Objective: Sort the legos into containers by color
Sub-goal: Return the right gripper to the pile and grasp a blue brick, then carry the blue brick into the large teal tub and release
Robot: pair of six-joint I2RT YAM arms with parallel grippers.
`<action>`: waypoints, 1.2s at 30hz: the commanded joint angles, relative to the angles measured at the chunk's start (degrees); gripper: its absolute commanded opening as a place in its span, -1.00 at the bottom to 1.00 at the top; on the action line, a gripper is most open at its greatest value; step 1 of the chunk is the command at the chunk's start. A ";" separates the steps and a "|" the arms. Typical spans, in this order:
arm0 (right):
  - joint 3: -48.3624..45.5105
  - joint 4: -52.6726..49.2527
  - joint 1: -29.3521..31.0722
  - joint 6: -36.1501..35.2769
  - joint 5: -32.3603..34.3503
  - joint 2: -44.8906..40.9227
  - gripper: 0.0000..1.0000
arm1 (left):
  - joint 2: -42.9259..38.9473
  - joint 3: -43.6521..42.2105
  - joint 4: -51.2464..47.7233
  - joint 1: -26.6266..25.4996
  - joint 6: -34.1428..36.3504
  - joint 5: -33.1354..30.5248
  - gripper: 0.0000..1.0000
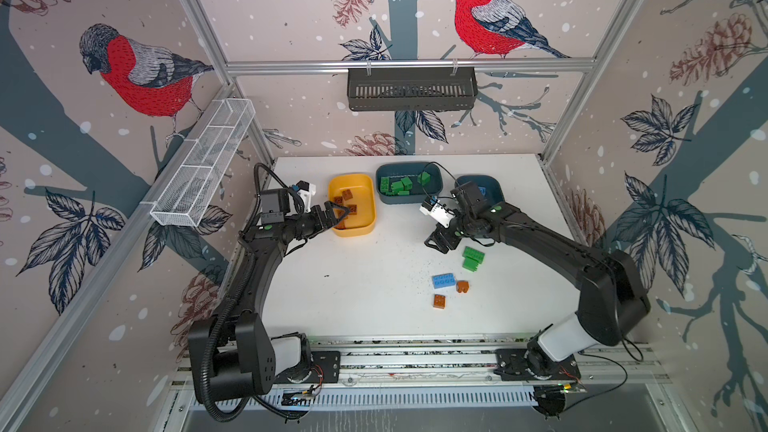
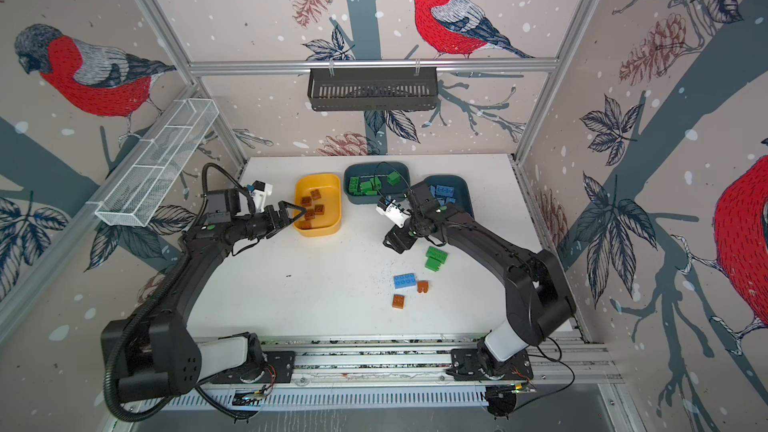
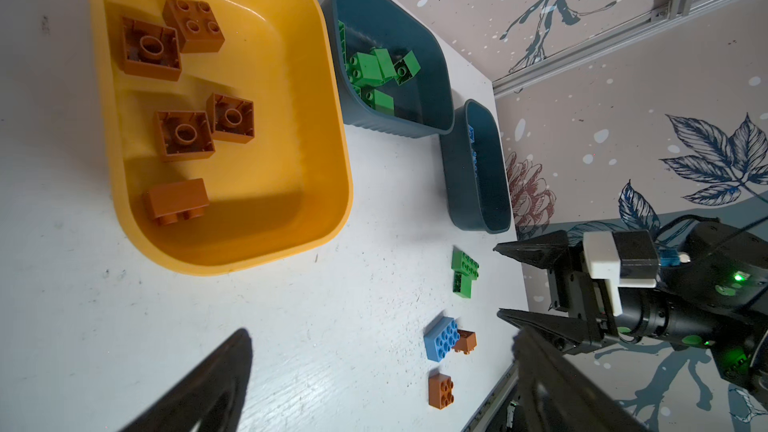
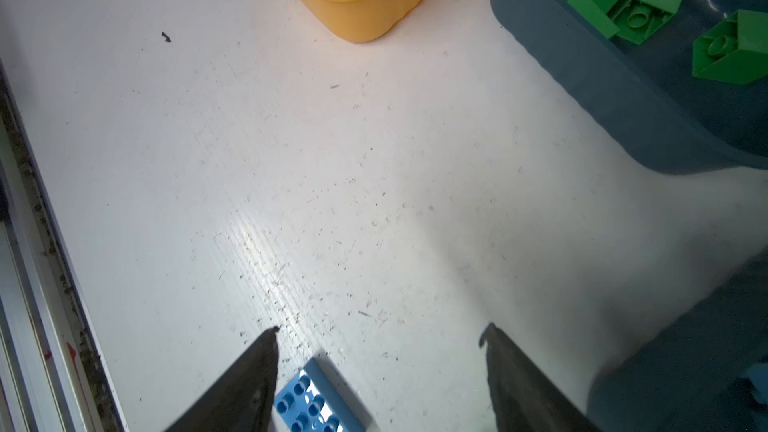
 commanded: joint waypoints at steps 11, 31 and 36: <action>-12.83 -3.32 4.45 -15.51 8.63 -4.53 0.67 | -0.91 -1.47 -2.37 -0.15 3.20 0.70 0.94; -12.00 -0.34 7.70 -16.59 8.99 7.02 -0.05 | -0.89 -2.80 -2.65 -0.11 4.14 0.44 0.94; -10.95 -1.35 7.62 -16.39 9.03 7.35 -0.39 | -1.04 -3.31 -2.62 -0.17 4.33 0.43 0.94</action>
